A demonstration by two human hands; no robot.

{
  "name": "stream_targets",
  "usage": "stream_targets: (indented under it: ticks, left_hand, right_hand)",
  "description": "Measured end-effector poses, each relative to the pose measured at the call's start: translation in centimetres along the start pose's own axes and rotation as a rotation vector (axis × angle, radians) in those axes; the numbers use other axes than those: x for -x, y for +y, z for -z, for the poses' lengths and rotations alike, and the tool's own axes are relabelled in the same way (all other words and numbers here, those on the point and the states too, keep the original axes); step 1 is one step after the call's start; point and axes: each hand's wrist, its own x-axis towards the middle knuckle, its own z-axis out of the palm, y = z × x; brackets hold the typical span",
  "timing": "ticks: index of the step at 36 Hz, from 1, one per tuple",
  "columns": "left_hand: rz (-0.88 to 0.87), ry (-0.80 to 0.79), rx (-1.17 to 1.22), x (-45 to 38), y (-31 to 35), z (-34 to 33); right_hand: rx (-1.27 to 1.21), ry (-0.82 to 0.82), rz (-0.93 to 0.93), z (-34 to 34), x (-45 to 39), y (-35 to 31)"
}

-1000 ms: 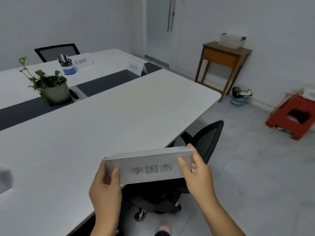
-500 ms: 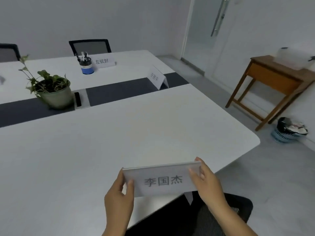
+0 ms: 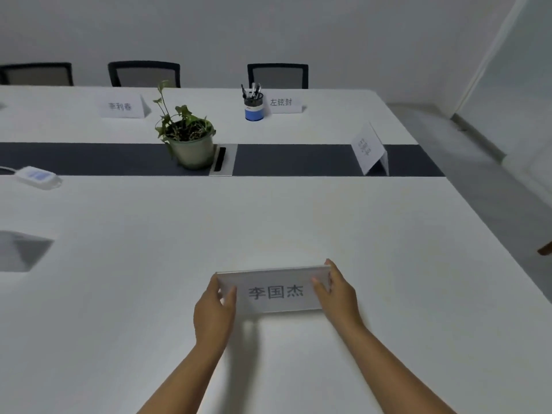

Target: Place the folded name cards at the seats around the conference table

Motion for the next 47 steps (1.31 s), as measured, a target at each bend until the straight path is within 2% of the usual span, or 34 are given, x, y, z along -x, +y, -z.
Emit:
stream_targets:
  ticks: [3,8,21,29,47]
  left_hand:
    - [-0.028,0.087,0.07,-1.0,0.5,-0.7]
    - [-0.025,0.108,0.114,-3.5,1.1,-2.0]
    - [-0.128,0.075,0.109,-9.6,1.4,-3.3]
    - [-0.116,0.045,0.128,-11.1,1.4,-3.9]
    - [-0.097,0.025,0.108,-11.3,1.4,-4.1]
  right_hand:
    - [-0.071,0.008,-0.017,-0.3,-1.7,-0.1]
    - [-0.135,0.045,-0.014,-0.8,-4.0,-0.4]
    - [-0.104,0.127,-0.025,-3.2,-8.7,0.1]
    - [-0.118,0.161,-0.016,-3.6,-10.2,0.2]
    - [-0.15,0.106,-0.04,-3.3,-11.0,0.1]
